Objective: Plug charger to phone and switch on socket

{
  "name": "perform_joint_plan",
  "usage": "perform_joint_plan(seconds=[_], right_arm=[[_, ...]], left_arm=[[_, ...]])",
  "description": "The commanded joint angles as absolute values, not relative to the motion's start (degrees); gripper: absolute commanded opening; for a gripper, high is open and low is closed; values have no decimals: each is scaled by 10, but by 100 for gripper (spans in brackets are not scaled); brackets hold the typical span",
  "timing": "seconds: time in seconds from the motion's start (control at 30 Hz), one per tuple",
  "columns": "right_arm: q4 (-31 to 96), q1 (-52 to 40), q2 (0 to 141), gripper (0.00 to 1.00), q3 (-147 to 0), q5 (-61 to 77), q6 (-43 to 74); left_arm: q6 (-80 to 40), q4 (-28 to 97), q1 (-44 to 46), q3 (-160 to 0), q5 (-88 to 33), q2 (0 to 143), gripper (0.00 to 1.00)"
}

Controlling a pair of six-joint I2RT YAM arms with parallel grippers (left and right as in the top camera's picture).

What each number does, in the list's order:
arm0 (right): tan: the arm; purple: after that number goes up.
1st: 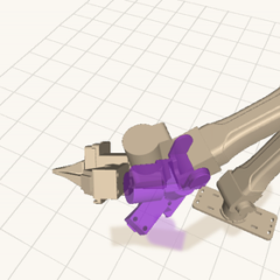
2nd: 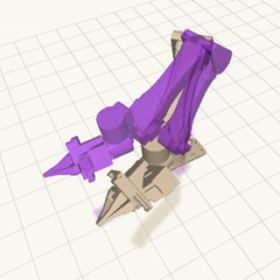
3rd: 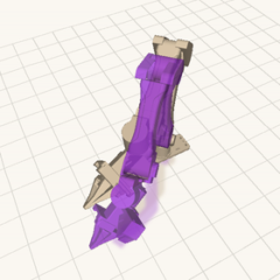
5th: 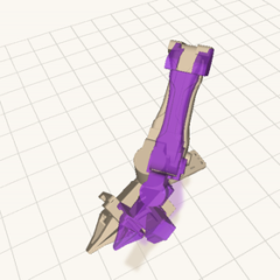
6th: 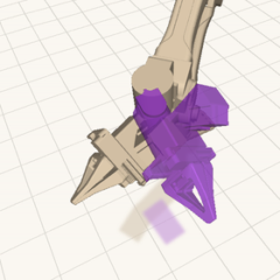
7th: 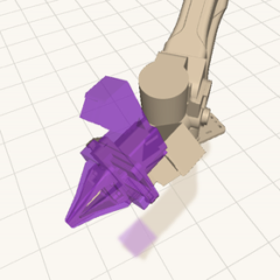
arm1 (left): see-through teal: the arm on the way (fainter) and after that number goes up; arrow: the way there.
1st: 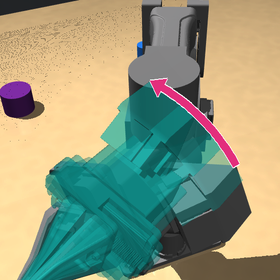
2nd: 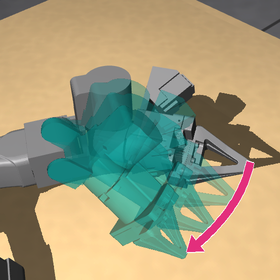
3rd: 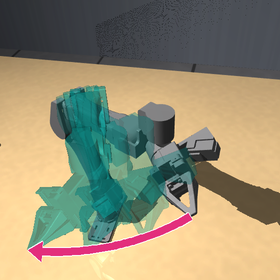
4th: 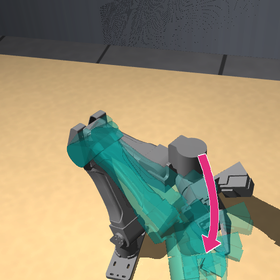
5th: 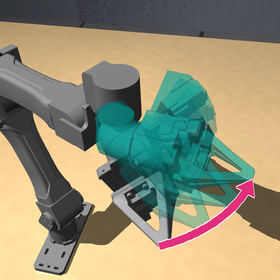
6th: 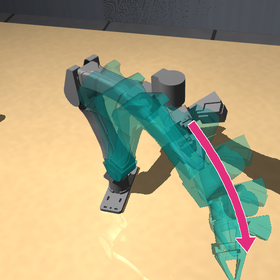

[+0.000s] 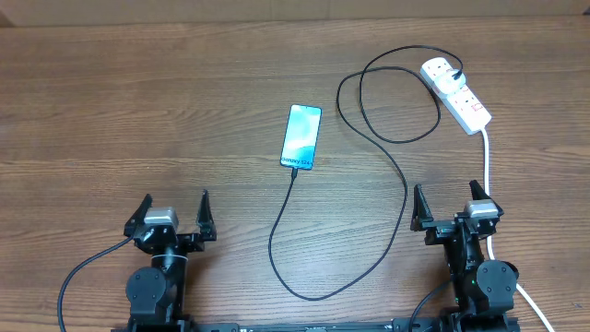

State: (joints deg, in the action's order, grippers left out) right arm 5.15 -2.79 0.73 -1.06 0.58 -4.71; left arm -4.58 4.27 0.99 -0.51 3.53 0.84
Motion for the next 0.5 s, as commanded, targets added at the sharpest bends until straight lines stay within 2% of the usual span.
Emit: perform_joint_plan(seconds=[0.0, 0.47], right_arm=[[48, -32, 2, 100, -5, 1, -50], [48, -32, 2, 100, -5, 1, -50]], left_arm=[[-56, 39, 5, -3, 83, 2, 100], [-13, 42, 5, -3, 59, 2, 100]])
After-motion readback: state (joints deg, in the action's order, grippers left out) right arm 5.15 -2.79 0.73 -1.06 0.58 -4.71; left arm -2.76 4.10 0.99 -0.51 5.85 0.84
